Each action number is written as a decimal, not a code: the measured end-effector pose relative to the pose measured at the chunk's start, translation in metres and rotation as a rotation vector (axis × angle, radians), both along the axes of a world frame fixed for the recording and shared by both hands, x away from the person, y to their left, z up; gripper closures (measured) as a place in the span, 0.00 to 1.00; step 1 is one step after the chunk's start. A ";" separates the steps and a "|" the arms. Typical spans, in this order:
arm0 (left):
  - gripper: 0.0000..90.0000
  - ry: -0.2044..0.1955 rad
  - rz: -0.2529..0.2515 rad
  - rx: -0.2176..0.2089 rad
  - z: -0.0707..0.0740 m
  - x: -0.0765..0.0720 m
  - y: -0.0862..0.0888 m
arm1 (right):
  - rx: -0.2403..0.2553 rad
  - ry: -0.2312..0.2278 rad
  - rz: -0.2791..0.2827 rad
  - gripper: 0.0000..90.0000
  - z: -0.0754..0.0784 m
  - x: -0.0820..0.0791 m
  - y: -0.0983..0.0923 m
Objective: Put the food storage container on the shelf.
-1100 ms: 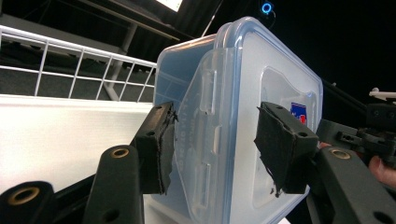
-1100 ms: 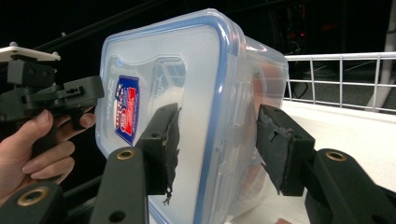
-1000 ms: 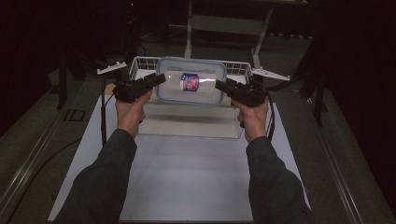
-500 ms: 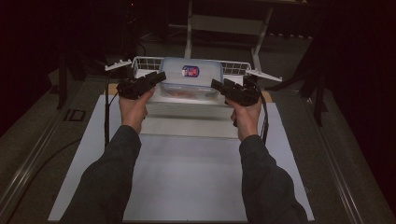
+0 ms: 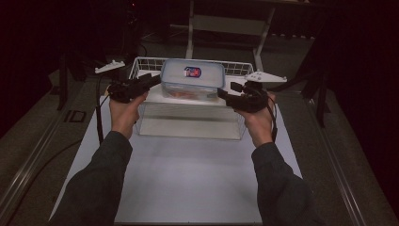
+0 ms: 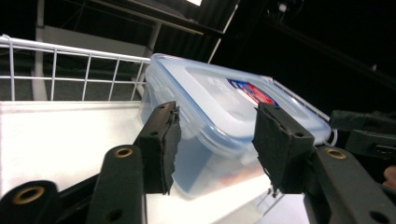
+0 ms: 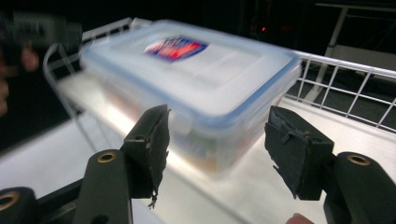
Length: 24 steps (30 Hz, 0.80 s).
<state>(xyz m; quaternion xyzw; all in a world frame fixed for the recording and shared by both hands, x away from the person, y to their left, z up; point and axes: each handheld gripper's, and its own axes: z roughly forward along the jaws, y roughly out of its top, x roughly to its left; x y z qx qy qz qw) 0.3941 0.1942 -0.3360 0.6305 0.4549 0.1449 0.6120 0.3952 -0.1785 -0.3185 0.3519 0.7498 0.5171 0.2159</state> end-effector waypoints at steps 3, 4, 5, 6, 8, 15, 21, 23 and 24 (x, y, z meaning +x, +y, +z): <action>0.51 -0.009 -0.001 0.051 0.002 -0.007 -0.001 | -0.054 -0.008 0.021 0.44 0.002 -0.007 0.001; 0.51 -0.015 0.009 0.128 0.003 -0.016 -0.004 | -0.084 -0.011 0.041 0.43 0.004 -0.014 0.001; 0.50 -0.017 -0.004 0.152 0.003 -0.019 -0.006 | -0.098 -0.011 0.052 0.43 0.004 -0.017 0.001; 0.50 -0.015 -0.018 0.180 0.003 -0.022 -0.008 | -0.109 -0.008 0.063 0.43 0.004 -0.020 0.002; 0.49 -0.022 -0.024 0.244 0.003 -0.030 -0.011 | -0.143 -0.010 0.082 0.42 0.003 -0.026 0.003; 0.47 0.031 -0.127 0.272 -0.006 -0.055 -0.009 | -0.215 0.018 0.125 0.36 -0.009 -0.046 0.000; 0.45 0.043 -0.119 0.337 -0.028 -0.080 0.002 | -0.233 0.044 0.136 0.33 -0.032 -0.062 -0.012; 0.45 0.042 -0.115 0.349 -0.037 -0.088 0.004 | -0.223 0.051 0.133 0.33 -0.040 -0.068 -0.017; 0.44 0.042 -0.114 0.362 -0.041 -0.092 0.005 | -0.220 0.056 0.132 0.32 -0.044 -0.071 -0.021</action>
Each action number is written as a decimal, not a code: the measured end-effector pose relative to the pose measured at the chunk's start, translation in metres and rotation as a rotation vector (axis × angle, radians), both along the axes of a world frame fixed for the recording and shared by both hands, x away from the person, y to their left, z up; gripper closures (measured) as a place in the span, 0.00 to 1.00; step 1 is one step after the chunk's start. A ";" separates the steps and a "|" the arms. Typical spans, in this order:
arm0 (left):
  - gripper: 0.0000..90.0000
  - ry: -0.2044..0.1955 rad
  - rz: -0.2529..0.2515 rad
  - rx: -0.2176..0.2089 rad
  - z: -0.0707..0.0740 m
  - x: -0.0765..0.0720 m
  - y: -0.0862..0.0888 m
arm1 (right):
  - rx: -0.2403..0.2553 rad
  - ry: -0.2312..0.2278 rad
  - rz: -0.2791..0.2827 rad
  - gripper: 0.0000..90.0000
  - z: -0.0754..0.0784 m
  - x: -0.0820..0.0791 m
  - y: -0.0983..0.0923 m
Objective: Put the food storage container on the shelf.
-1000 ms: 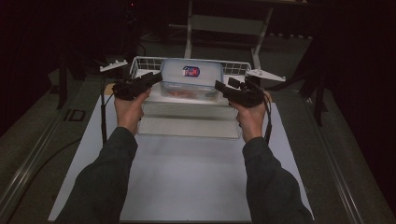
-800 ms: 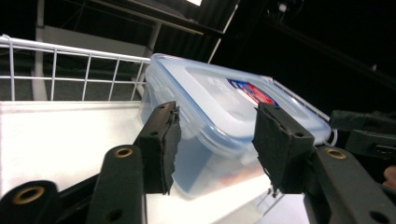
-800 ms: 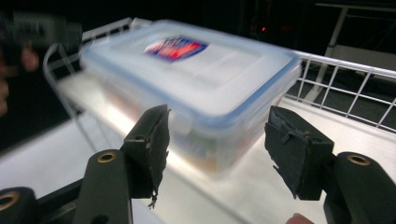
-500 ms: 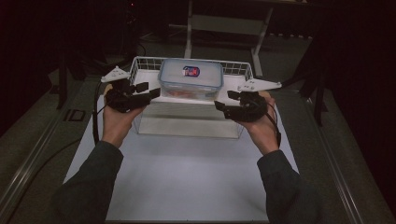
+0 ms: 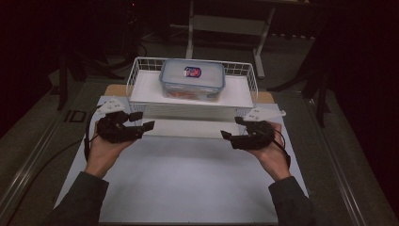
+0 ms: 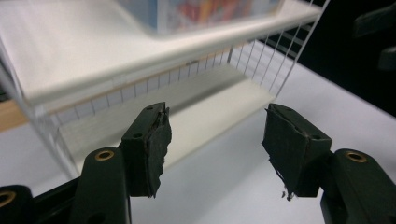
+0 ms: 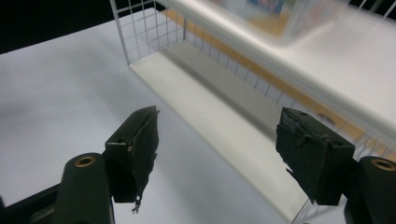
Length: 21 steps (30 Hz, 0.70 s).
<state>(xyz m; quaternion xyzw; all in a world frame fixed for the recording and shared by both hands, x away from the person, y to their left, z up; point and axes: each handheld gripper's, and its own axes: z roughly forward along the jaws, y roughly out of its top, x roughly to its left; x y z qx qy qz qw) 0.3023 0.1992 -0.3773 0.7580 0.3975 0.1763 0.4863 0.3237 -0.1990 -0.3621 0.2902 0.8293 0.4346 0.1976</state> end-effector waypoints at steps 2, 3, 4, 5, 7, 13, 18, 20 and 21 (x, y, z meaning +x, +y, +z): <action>0.43 0.005 -0.013 0.015 -0.011 -0.008 0.001 | 0.010 0.004 -0.006 0.32 -0.007 -0.007 -0.006; 0.41 0.005 -0.013 0.015 -0.011 -0.008 0.001 | 0.010 0.004 -0.006 0.32 -0.007 -0.007 -0.006; 0.40 0.008 -0.016 0.033 -0.022 -0.016 0.003 | 0.024 0.014 -0.011 0.32 -0.015 -0.015 -0.013; 0.40 0.010 -0.019 0.038 -0.027 -0.020 0.004 | 0.019 0.013 -0.014 0.31 -0.019 -0.018 -0.016; 0.38 0.015 -0.013 0.048 -0.037 -0.027 0.006 | 0.012 0.017 -0.022 0.30 -0.026 -0.025 -0.021; 0.36 0.004 0.010 0.087 -0.059 -0.052 0.017 | 0.012 0.036 -0.034 0.27 -0.045 -0.043 -0.035; 0.35 0.025 0.036 0.076 -0.077 -0.069 0.032 | 0.049 0.047 -0.054 0.24 -0.057 -0.059 -0.048; 0.35 0.031 0.045 0.071 -0.082 -0.073 0.037 | 0.050 0.046 -0.060 0.24 -0.065 -0.065 -0.052; 0.35 0.031 0.045 0.071 -0.082 -0.073 0.037 | 0.052 0.041 -0.066 0.24 -0.069 -0.068 -0.055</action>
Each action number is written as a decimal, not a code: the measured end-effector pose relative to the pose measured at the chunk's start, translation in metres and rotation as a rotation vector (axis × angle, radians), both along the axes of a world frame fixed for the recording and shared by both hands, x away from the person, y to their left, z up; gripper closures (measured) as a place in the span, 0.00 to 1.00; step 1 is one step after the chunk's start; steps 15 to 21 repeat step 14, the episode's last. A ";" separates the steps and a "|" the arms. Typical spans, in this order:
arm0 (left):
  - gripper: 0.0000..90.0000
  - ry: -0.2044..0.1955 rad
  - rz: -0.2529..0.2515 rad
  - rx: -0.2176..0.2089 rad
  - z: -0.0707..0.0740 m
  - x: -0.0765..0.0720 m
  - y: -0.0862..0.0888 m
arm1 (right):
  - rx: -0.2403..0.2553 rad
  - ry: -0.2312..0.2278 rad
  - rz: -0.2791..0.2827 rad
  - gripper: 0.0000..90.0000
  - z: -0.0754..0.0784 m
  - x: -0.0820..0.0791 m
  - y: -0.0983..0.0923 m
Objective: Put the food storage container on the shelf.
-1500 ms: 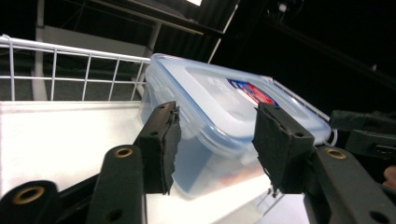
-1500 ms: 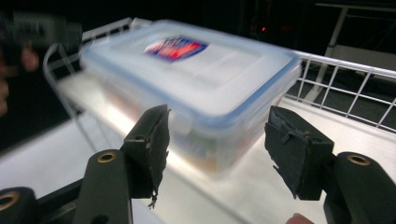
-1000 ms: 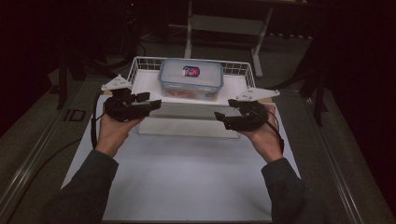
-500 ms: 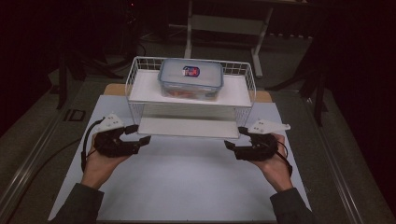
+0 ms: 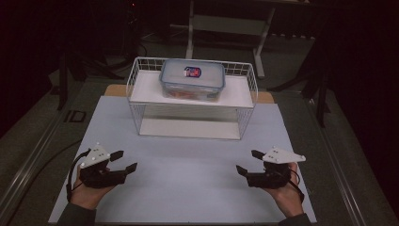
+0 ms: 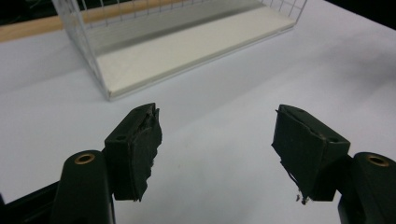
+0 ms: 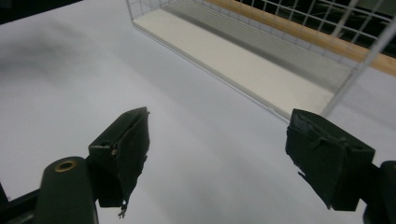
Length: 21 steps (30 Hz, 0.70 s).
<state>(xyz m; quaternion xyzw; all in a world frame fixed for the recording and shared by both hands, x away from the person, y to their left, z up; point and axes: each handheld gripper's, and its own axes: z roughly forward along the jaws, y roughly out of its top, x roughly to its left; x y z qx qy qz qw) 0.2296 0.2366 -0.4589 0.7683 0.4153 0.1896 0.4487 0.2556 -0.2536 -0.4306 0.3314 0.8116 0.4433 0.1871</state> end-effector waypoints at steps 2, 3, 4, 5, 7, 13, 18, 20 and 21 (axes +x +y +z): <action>0.35 0.000 0.008 -0.004 -0.003 -0.004 0.004 | 0.022 -0.001 -0.011 0.23 -0.008 -0.005 -0.006; 0.34 -0.001 0.009 -0.006 -0.004 -0.005 0.005 | 0.031 -0.003 -0.021 0.23 -0.011 -0.007 -0.009; 0.34 -0.004 0.014 -0.010 -0.006 -0.006 0.006 | 0.041 -0.004 -0.030 0.23 -0.015 -0.009 -0.013; 0.35 -0.004 0.019 -0.014 -0.007 -0.006 0.007 | 0.046 0.001 -0.039 0.23 -0.017 -0.010 -0.016; 0.35 0.002 0.026 -0.015 -0.010 -0.005 0.009 | 0.048 0.004 -0.052 0.23 -0.021 -0.012 -0.021; 0.33 0.026 0.095 -0.023 -0.019 0.000 0.016 | 0.039 0.003 -0.094 0.23 -0.031 -0.008 -0.029; 0.31 0.026 0.095 -0.023 -0.019 0.000 0.016 | 0.039 0.003 -0.094 0.23 -0.031 -0.008 -0.029; 0.31 0.026 0.095 -0.023 -0.019 0.000 0.016 | 0.039 0.003 -0.094 0.23 -0.031 -0.008 -0.029; 0.31 0.026 0.095 -0.023 -0.019 0.000 0.016 | 0.039 0.003 -0.094 0.23 -0.031 -0.008 -0.029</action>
